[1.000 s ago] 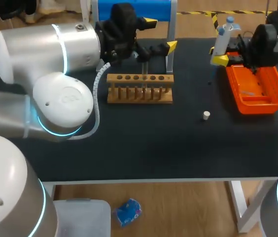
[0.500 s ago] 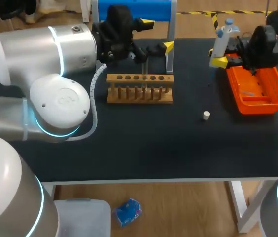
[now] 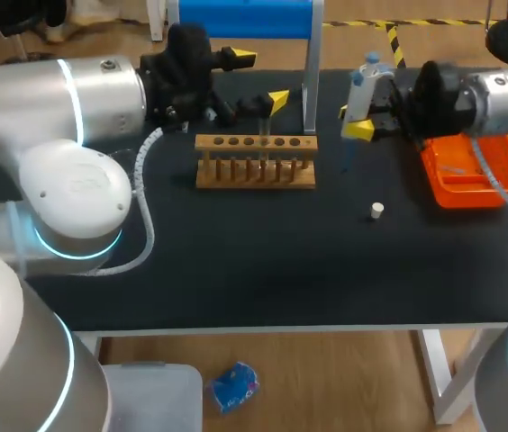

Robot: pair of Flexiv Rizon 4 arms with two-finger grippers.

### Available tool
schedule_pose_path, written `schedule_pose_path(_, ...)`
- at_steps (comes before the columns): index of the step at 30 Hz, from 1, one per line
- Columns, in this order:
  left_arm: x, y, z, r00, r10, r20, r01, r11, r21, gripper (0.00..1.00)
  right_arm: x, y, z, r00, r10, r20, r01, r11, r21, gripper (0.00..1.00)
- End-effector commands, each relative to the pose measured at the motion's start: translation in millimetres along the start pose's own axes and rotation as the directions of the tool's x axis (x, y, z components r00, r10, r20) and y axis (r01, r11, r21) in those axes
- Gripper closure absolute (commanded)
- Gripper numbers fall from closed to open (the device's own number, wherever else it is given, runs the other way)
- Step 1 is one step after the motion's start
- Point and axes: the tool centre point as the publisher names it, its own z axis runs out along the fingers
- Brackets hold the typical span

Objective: Invert the test tube, pick up the pipette, mount the tip to pipette, aspirate from beaker and dispense into the tube, eject the tip, return the pipette, and cap with the stopper.

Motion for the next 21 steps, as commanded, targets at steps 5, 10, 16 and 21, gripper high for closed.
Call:
schedule_pose_path(5,-3.4,13.4,-21.4,0.999,0.033,-0.023,-0.028,0.985,0.172,0.0,3.6,-4.7,33.4,1.0,0.017,-0.024,-0.016,1.0,0.013,1.0)
schedule_pose_path(10,-3.4,13.4,-21.4,0.999,0.033,-0.023,-0.028,0.985,0.172,0.0,3.6,-4.7,33.4,1.0,0.017,-0.024,-0.016,1.0,0.013,1.0)
schedule_pose_path(16,-3.4,13.4,-21.4,0.999,0.033,-0.023,-0.028,0.985,0.172,0.0,3.6,-4.7,33.4,1.0,0.017,-0.024,-0.016,1.0,0.013,1.0)
schedule_pose_path(21,-3.4,13.4,-21.4,0.999,0.033,-0.023,-0.028,0.985,0.172,0.0,3.6,-4.7,33.4,1.0,0.017,-0.024,-0.016,1.0,0.013,1.0)
